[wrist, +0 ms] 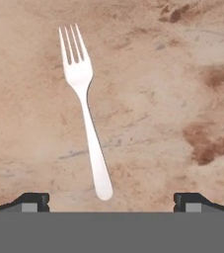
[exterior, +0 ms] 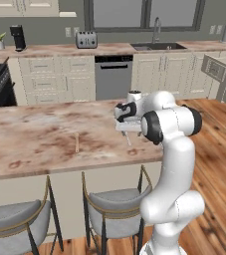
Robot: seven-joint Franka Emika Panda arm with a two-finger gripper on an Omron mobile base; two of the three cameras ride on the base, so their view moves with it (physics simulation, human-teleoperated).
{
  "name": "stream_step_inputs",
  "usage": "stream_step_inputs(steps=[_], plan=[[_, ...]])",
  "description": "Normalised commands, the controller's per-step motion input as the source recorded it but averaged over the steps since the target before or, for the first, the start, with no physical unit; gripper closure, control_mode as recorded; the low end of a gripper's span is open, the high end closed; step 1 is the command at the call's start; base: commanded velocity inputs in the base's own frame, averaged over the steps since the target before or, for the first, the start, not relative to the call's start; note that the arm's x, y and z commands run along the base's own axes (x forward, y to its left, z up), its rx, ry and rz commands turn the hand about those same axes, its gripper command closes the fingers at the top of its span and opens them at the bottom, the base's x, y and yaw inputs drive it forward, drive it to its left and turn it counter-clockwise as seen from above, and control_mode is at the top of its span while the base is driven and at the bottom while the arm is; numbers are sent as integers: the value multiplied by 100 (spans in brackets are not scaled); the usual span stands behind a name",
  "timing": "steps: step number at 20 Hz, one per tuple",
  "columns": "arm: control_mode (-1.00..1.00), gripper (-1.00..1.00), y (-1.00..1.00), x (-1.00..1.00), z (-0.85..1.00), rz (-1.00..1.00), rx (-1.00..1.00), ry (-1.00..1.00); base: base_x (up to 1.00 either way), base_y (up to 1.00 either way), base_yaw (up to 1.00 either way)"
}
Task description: Pick up the metallic utensils from the counter and place them in the open drawer. Make sure not to pick up any wooden utensils.
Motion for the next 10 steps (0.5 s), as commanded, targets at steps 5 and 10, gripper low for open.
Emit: stream_step_inputs(steps=[5,10], plan=[[-100,-100,4,15,-30,0,0,-12,0,0,0],[-100,-100,0,6,-23,0,0,-11,0,0,0]])
